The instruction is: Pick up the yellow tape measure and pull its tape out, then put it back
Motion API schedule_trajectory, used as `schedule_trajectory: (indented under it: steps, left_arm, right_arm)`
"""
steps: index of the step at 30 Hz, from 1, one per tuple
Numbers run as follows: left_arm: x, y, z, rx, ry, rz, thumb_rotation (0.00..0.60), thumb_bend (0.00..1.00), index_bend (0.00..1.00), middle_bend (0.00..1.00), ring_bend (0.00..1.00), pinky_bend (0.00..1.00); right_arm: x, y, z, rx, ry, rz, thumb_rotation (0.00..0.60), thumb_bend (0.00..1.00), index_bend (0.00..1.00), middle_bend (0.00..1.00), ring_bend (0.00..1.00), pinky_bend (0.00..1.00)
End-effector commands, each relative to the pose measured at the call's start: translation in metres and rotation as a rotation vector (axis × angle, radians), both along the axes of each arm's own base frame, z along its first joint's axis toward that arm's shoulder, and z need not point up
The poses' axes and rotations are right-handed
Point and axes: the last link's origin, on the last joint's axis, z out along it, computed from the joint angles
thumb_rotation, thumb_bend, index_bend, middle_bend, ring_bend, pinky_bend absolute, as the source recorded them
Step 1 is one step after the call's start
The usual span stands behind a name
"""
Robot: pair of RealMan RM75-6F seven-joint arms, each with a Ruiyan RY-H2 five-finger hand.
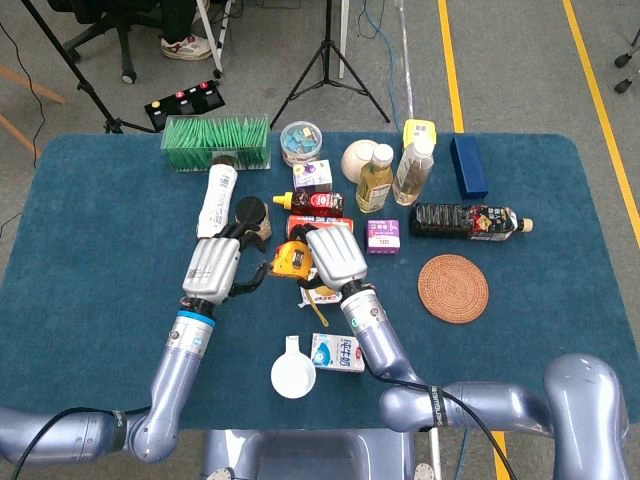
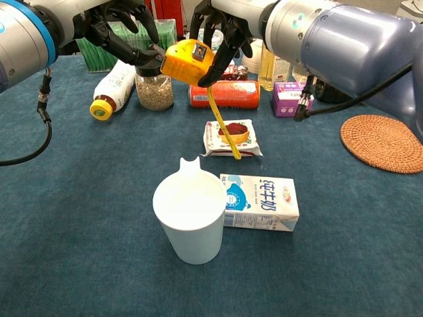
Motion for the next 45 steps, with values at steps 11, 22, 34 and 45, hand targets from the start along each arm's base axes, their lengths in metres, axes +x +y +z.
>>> schedule_trajectory:
  steps: [11, 22, 34, 45]
  left_arm:
    - [0.0, 0.0, -0.002, -0.007, 0.0, 0.002, 0.6, 0.38, 0.53, 0.29, 0.22, 0.41]
    - [-0.002, 0.0, -0.003, -0.018, 0.006, 0.004, 0.6, 0.44, 0.56, 0.32, 0.23, 0.42]
    - [-0.012, -0.001, 0.006, -0.046, -0.001, 0.002, 0.6, 0.45, 0.56, 0.32, 0.23, 0.42]
    - [-0.036, -0.001, 0.028, -0.058, -0.005, 0.015, 0.6, 0.45, 0.56, 0.32, 0.23, 0.42]
  right_arm:
    - [0.0, -0.001, 0.002, -0.002, -0.008, -0.002, 0.6, 0.15, 0.61, 0.59, 0.73, 0.71]
    - [-0.001, -0.002, 0.002, 0.001, -0.01, -0.007, 0.6, 0.15, 0.61, 0.6, 0.73, 0.71]
    - [-0.006, -0.002, 0.005, 0.001, 0.017, -0.001, 0.6, 0.15, 0.61, 0.61, 0.73, 0.71]
    - [-0.012, 0.0, 0.005, 0.01, 0.086, 0.031, 0.6, 0.15, 0.61, 0.61, 0.73, 0.71]
